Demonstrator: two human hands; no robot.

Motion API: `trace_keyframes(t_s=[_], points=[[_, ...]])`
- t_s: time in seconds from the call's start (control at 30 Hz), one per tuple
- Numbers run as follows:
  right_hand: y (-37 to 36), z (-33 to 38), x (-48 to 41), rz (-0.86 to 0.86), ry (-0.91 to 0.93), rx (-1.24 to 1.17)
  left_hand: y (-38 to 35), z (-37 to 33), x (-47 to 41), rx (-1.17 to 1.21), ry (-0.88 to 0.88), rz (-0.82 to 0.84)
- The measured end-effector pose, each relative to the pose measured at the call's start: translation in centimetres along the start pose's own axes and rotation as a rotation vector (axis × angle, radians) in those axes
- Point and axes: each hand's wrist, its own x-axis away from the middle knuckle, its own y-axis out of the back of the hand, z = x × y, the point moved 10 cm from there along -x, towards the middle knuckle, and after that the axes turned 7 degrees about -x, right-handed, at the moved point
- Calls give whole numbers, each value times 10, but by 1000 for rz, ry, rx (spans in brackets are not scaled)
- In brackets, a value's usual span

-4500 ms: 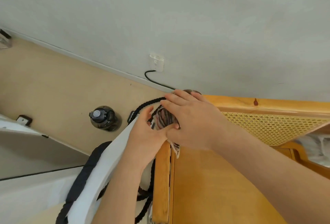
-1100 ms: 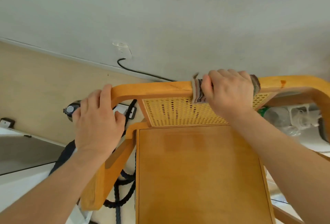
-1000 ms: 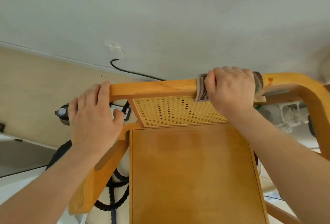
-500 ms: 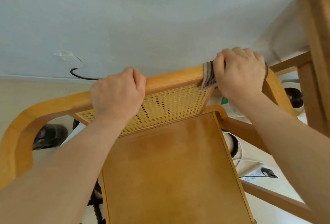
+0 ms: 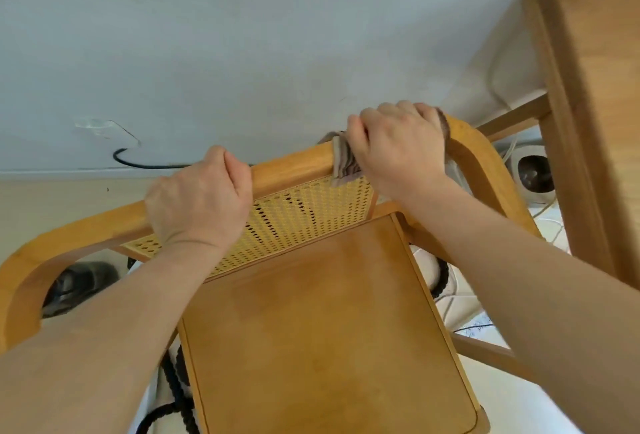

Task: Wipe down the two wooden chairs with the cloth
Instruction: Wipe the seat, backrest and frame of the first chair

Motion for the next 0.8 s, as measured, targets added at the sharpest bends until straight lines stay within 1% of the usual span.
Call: trace_keyframes(t_s=[0.07,0.13,0.2,0.3,0.37,0.47,0.5,0.57,0.63,0.73,0.8], points=[[8,-45,0,69,-104,51,1,-1,-1,3,-10,-9],[16,-74,9,68,-220,33,2,-2,-2,8,-19,-17],[23,-89,31,76,-313,36,1,-3,-2,11,-21,-14],[27,-105,71,142,-423,109,0,-3,-2,18,-23,9],[30,-112,80,155,-455,155,0,-4,-1,21,-27,11],[26,-113,62,186,-462,145,2,-5,-1,14,-16,7],[24,-110,54,211,-426,131,1,-5,-1,16,-15,7],[19,-98,35,274,-281,73,1,-4,-1,10,-12,-2],[11,-78,19,396,-112,42,-2,-3,-1,-6,-14,1],[-7,-36,4,558,115,98,-3,-4,-1,-10,-19,6],[-16,8,1,575,268,140,-2,-6,-1,-5,-24,-2]])
